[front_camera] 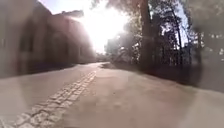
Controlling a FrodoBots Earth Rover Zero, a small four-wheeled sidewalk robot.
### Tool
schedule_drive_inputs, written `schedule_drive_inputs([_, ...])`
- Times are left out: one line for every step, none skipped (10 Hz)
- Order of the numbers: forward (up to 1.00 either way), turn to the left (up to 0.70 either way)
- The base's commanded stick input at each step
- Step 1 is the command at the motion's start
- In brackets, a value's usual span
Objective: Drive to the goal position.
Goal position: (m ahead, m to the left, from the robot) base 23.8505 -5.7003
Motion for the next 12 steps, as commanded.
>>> schedule_drive_inputs([0.85, 0.00])
schedule_drive_inputs([0.85, 0.00])
schedule_drive_inputs([0.85, 0.00])
schedule_drive_inputs([0.85, 0.00])
schedule_drive_inputs([0.85, 0.00])
schedule_drive_inputs([0.85, 0.00])
schedule_drive_inputs([0.85, 0.00])
schedule_drive_inputs([0.85, 0.00])
schedule_drive_inputs([0.85, 0.00])
schedule_drive_inputs([0.85, 0.00])
schedule_drive_inputs([0.85, 0.28])
schedule_drive_inputs([0.85, 0.32])
